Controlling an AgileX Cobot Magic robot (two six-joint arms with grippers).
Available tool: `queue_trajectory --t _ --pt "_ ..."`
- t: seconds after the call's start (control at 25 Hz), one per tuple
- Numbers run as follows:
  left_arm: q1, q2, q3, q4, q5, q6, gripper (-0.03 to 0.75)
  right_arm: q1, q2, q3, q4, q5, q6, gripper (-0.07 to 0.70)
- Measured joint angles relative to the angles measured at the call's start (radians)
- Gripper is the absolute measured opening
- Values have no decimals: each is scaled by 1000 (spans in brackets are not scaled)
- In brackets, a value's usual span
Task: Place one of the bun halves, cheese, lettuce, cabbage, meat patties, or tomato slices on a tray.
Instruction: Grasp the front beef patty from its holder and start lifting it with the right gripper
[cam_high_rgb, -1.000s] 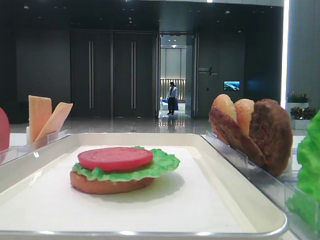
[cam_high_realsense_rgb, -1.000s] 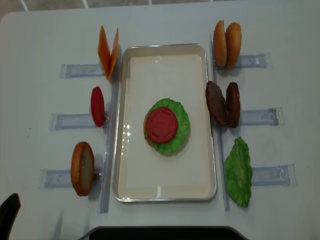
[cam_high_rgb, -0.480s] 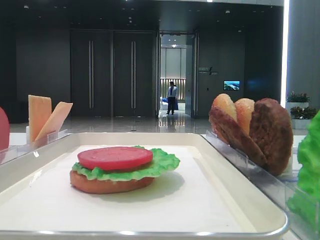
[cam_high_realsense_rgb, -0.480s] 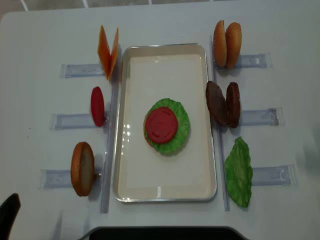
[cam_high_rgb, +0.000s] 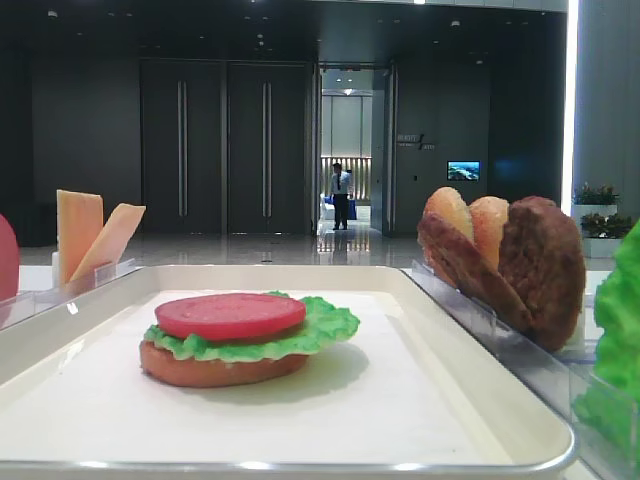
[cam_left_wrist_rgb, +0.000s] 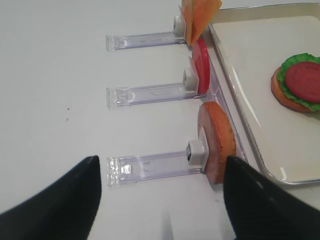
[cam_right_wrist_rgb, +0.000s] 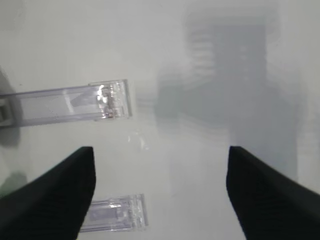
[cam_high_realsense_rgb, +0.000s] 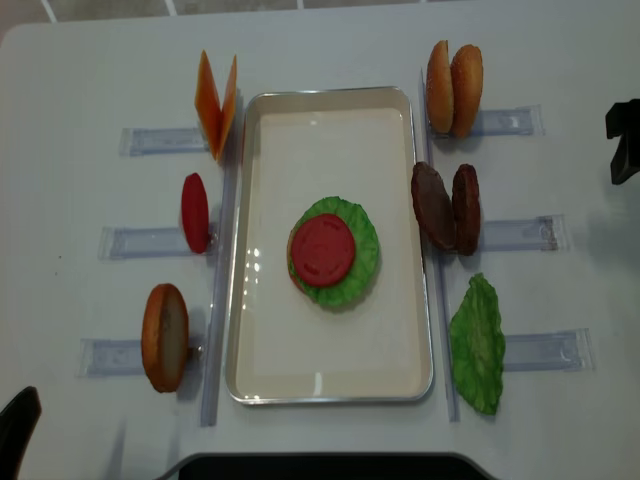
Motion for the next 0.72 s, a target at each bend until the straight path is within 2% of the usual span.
queue_trajectory --t 0.16,0.52,0.72 --pt "0 0 0 0 0 0 579 114 11 -75 -10 23 94 498" --pt "0 0 0 0 0 0 579 534 42 -227 -102 29 358 496" --pt "0 0 0 0 0 0 579 662 138 -302 -113 22 428 496"
